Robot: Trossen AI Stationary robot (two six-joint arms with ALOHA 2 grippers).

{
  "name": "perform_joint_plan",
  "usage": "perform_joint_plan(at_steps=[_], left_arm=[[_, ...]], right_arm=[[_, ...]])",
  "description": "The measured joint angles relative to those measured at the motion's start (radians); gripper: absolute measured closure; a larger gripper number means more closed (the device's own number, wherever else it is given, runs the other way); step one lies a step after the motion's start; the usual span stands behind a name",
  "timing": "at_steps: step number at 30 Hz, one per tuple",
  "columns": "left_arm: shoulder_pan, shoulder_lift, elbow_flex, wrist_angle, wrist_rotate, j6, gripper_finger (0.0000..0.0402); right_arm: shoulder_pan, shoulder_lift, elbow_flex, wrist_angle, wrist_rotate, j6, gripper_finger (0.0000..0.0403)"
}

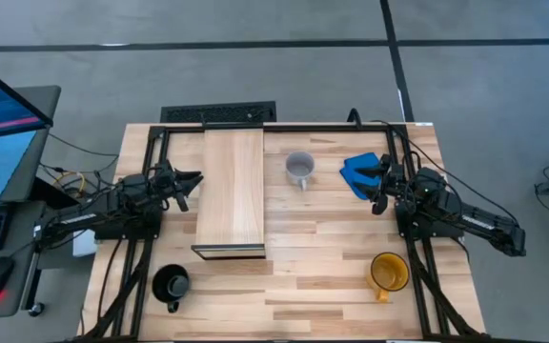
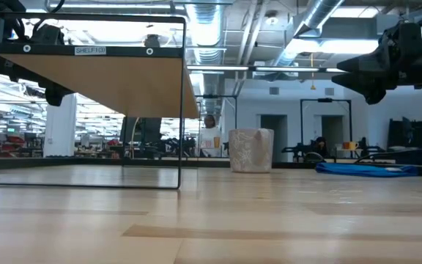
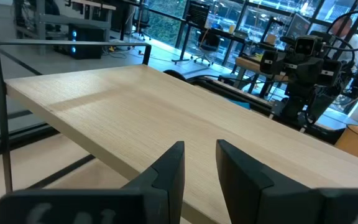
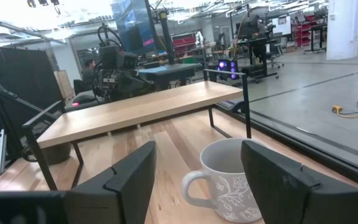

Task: Stack small to large cups/mugs on shelf

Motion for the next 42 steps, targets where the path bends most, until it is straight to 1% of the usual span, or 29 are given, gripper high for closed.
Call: perform_joint_plan(at_steps=[25,31,35,42], left_arm=[[0.0,0.0,0.0,0.003,0.001,-0.008,0.0319],[0.0,0.0,0.0,0.004,-0.018,0.0,0.0318],[0.0,0.0,0.0,0.004,-0.018,-0.006,0.03],[0.0,0.0,0.0,0.004,-0.018,-0.007,0.0236]], right_arm=[[0.0,0.0,0.0,0.0,0.0,0.0,0.0143],[0.0,0.0,0.0,0.0,0.0,0.0,0.0143],[0.0,0.0,0.0,0.0,0.0,0.0,0.0143],[0.0,0.0,0.0,0.0,0.0,0.0,0.0143]])
